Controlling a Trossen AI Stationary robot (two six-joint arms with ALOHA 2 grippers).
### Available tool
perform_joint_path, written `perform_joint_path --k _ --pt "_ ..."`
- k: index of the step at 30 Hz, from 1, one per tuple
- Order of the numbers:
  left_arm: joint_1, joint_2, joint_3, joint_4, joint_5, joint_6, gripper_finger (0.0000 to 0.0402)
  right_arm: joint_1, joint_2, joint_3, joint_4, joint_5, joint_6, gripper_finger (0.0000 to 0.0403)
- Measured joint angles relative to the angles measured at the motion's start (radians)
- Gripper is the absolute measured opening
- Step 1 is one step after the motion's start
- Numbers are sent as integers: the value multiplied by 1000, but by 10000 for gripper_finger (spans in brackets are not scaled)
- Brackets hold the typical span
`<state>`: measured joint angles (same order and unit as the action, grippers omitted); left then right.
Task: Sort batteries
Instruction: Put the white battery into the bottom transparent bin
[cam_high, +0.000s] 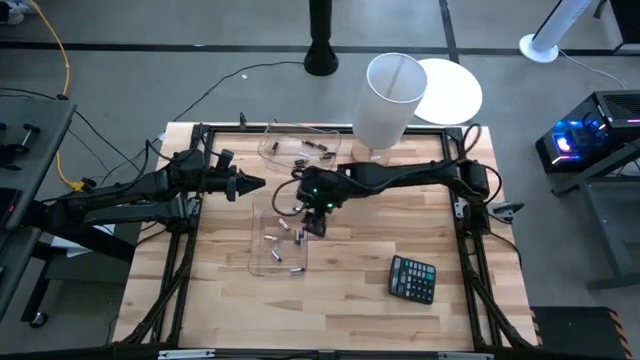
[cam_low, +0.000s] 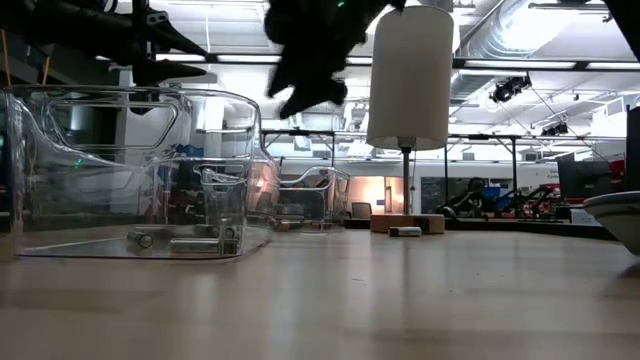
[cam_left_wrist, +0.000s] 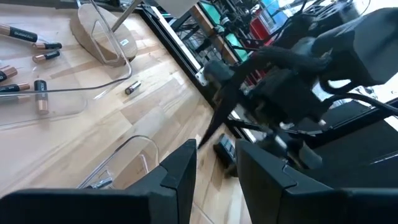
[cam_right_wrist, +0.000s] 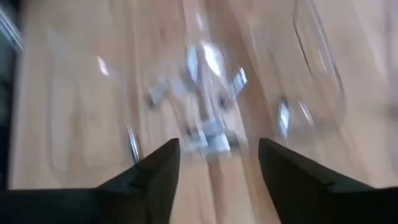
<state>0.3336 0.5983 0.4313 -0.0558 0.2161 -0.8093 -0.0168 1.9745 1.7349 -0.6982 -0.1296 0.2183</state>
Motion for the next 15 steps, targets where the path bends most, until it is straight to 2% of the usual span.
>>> perform_joint_path --k 3,6,9,13,15 --pt "0 0 0 0 0 0 106 1 -24 8 -243 91 -48 224" --pt "0 0 0 0 0 2 106 -7 -66 -88 -355 158 -77 223" --pt "0 0 0 1 0 2 106 -44 -124 -233 -322 224 -81 219" --pt "0 0 0 0 0 2 106 -106 -144 -372 -218 369 -94 213" --pt "0 0 0 0 0 2 106 -142 -143 -419 -166 384 -112 213"
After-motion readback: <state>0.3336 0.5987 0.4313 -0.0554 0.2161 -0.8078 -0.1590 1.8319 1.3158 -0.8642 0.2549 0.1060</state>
